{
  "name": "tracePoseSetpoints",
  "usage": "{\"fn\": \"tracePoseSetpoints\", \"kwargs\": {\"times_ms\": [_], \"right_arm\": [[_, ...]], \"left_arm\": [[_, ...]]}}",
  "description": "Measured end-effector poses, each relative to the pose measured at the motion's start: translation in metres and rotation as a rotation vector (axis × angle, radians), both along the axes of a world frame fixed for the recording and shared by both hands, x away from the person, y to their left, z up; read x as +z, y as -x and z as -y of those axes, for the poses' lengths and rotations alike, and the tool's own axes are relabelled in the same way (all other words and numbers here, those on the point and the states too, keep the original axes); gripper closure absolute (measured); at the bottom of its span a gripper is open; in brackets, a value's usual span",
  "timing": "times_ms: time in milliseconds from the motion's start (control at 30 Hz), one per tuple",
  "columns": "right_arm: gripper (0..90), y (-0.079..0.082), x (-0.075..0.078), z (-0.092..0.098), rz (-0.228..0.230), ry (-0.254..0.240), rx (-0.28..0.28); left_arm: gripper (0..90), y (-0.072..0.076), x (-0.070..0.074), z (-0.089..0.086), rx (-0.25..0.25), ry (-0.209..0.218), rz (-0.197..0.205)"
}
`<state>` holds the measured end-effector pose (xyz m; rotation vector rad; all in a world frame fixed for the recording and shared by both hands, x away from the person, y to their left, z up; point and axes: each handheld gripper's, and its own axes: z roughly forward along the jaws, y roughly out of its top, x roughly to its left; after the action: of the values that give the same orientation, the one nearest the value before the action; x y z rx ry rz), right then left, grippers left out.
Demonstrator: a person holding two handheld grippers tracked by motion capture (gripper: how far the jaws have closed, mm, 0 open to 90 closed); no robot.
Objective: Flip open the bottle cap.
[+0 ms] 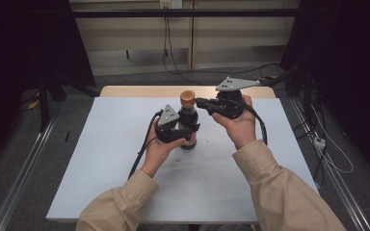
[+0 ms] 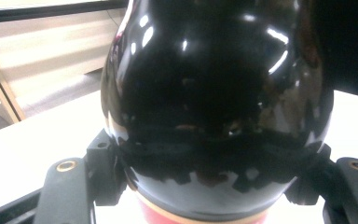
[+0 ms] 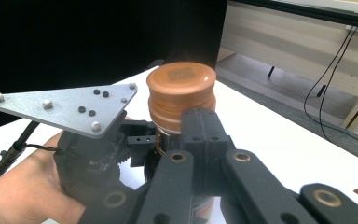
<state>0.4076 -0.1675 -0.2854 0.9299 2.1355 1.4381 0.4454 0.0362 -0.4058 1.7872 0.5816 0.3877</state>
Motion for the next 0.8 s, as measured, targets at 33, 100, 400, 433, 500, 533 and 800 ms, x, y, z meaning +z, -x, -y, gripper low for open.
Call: {"fn": "tracePoseSetpoints", "kwargs": {"times_ms": [33,100,400,433,500,533,800], "right_arm": [[90.0,-0.0003,-0.0005,-0.0001,-0.001,0.0,-0.003],[90.0,-0.001,-0.0013,-0.0001,-0.003,0.005,-0.002],[90.0,-0.0029,-0.0009,-0.0001,-0.012,-0.005,0.006],[90.0,-0.003,-0.0007,-0.0001,-0.011,-0.008,0.006],[90.0,-0.0031,-0.0003,-0.0005,-0.01,-0.006,0.007],[90.0,-0.0033,-0.0003,-0.0009,-0.01,-0.006,0.006],[90.0,-0.0049,0.005,-0.003,-0.01,0.004,0.014]], "left_arm": [[30.5,0.0,0.0,0.0,0.0,0.0,0.0],[30.5,0.0001,0.0001,0.0001,0.0,-0.001,0.0],[30.6,0.0002,0.0,0.0001,-0.001,-0.001,0.0],[30.6,0.0002,-0.0001,0.0001,0.0,0.0,0.0],[30.6,0.0,-0.0001,-0.0002,0.0,0.0,-0.002],[30.6,0.0,-0.0002,-0.0002,0.002,0.002,-0.004],[30.7,-0.0005,-0.0001,-0.0008,-0.002,-0.001,-0.002]]}}
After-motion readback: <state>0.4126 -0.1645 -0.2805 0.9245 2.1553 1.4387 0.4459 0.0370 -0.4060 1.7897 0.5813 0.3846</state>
